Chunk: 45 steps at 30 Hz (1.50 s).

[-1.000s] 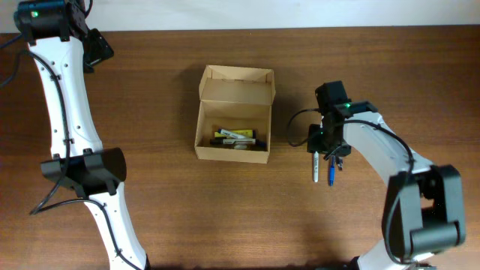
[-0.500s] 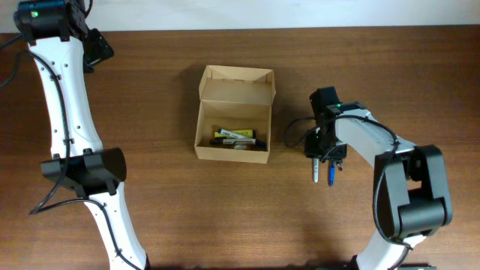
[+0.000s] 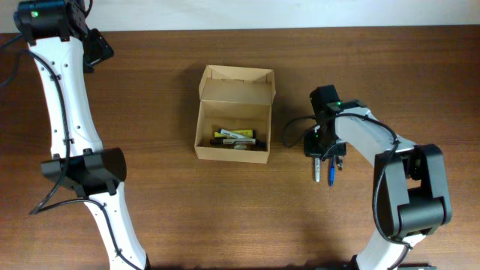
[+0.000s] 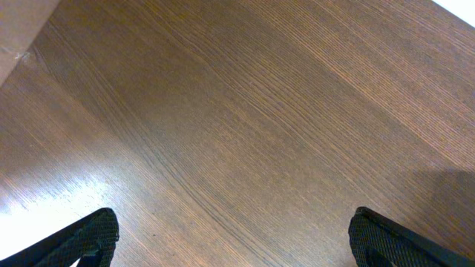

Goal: Pack container
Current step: 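Carry the Sharpie into the box and open the right gripper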

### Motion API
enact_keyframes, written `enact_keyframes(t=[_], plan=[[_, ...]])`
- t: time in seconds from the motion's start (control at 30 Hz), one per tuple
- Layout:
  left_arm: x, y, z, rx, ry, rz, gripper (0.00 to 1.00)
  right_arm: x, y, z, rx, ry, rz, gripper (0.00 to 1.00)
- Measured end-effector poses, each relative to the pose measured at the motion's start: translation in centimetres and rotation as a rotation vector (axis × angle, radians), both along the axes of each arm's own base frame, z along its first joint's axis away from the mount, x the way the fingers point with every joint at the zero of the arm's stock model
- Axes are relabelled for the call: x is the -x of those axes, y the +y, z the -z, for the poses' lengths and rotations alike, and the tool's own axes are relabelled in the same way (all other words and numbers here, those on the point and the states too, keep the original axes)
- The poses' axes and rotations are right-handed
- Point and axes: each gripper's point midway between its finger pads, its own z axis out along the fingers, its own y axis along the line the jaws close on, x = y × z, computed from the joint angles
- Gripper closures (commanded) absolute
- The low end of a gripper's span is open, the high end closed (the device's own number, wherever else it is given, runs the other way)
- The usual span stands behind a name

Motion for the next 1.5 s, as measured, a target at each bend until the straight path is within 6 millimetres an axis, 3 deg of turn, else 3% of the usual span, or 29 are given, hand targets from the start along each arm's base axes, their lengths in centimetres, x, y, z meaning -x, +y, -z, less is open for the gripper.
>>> enact_keyframes(t=[0.07,0.17,0.23,0.33,0.4,0.5,0.53,0.73,0.97,1.17,1.37,1.5], plan=[[0.0,0.0,0.0,0.000,0.000,0.000,0.00,-1.0,0.3,-1.5,-0.010,-0.015,-0.034,0.96],[0.0,0.0,0.0,0.000,0.000,0.000,0.00,-4.1,1.0,-5.6,-0.026,-0.099,-0.094,0.96],[0.0,0.0,0.0,0.000,0.000,0.000,0.00,-6.6,1.5,-10.1,-0.035,-0.196,-0.155,0.96],[0.0,0.0,0.0,0.000,0.000,0.000,0.00,-8.8,2.4,-16.8,-0.037,-0.339,-0.268,0.96],[0.0,0.0,0.0,0.000,0.000,0.000,0.00,-9.0,3.7,-21.1,-0.030,-0.427,-0.400,0.96],[0.0,0.0,0.0,0.000,0.000,0.000,0.00,-7.8,6.7,-24.4,-0.015,-0.489,-0.647,0.96],[0.0,0.0,0.0,0.000,0.000,0.000,0.00,-7.5,7.4,-24.6,-0.014,-0.492,-0.690,0.96],[0.0,0.0,0.0,0.000,0.000,0.000,0.00,-4.5,14.8,-23.5,0.014,-0.482,-1.197,0.96],[0.0,0.0,0.0,0.000,0.000,0.000,0.00,-3.9,20.3,-20.2,0.039,-0.471,-1.560,0.96],[0.0,0.0,0.0,0.000,0.000,0.000,0.00,-5.4,22.1,-15.2,0.022,-0.406,-1.643,0.96],[0.0,0.0,0.0,0.000,0.000,0.000,0.00,-5.1,22.9,-9.4,-0.061,-0.282,-1.650,0.96],[0.0,0.0,0.0,0.000,0.000,0.000,0.00,-4.8,23.0,-6.7,-0.099,-0.214,-1.599,0.96]])
